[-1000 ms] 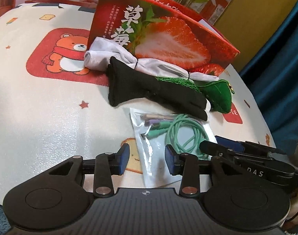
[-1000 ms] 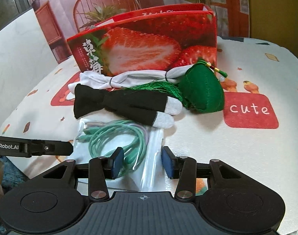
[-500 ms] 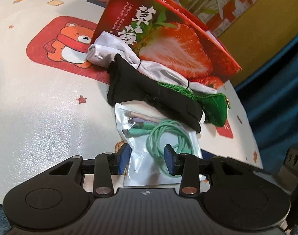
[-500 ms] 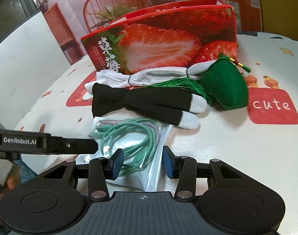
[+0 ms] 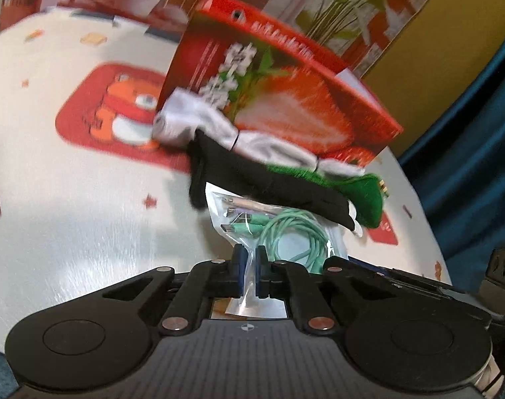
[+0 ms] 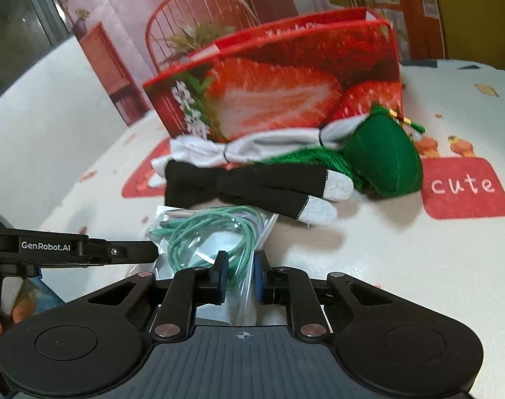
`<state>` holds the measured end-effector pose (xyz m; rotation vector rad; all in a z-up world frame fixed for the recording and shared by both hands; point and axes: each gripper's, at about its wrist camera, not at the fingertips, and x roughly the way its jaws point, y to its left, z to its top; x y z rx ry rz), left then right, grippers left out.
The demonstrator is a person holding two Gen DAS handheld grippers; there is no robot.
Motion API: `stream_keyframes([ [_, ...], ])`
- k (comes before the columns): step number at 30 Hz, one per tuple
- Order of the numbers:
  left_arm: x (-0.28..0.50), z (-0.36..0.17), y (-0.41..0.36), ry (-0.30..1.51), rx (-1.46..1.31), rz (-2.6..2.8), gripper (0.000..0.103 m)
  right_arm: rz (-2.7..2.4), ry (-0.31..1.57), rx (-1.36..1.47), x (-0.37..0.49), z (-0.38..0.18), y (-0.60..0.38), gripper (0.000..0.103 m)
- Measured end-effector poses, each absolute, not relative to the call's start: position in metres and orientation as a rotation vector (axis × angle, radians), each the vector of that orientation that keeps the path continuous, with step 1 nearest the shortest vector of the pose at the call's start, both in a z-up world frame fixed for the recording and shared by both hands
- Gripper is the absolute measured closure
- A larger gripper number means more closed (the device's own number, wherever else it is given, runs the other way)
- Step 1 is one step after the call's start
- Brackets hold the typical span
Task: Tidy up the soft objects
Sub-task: 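Lift the clear plastic bag with both grippers over the red box, then lower the plastic bag into the box and open both grippers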
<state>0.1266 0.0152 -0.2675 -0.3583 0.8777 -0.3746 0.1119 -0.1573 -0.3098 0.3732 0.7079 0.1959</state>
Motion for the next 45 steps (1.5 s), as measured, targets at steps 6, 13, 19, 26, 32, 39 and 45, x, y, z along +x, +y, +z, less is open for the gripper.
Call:
stream_keyframes([
  [6, 0.117, -0.243, 0.017, 0.783, -0.316, -0.373, 0.096, 0.230, 0.622, 0.382, 0.110, -0.291, -0.158, 0.088],
  [13, 0.116, -0.215, 0.015, 0.675, -0.284, -0.381, 0.096, 0.252, 0.484, 0.276, 0.109, -0.257, -0.152, 0.088],
  [19, 0.131, -0.193, 0.007, 0.618, -0.251, -0.414, 0.096, 0.241, 0.439, 0.264, 0.118, -0.234, -0.161, 0.088],
  [26, 0.170, -0.167, -0.006, 0.564, -0.206, -0.442, 0.096, 0.220, 0.412, 0.303, 0.145, -0.207, -0.182, 0.088],
  [32, 0.222, -0.153, -0.017, 0.572, -0.190, -0.450, 0.096, 0.204, 0.412, 0.318, 0.192, -0.184, -0.204, 0.088],
  [39, 0.295, -0.161, -0.038, 0.651, -0.147, -0.430, 0.096, 0.167, 0.458, 0.297, 0.259, -0.178, -0.225, 0.088],
  [45, 0.338, -0.183, -0.055, 0.759, -0.100, -0.387, 0.096, 0.143, 0.549, 0.307, 0.308, -0.203, -0.237, 0.088],
])
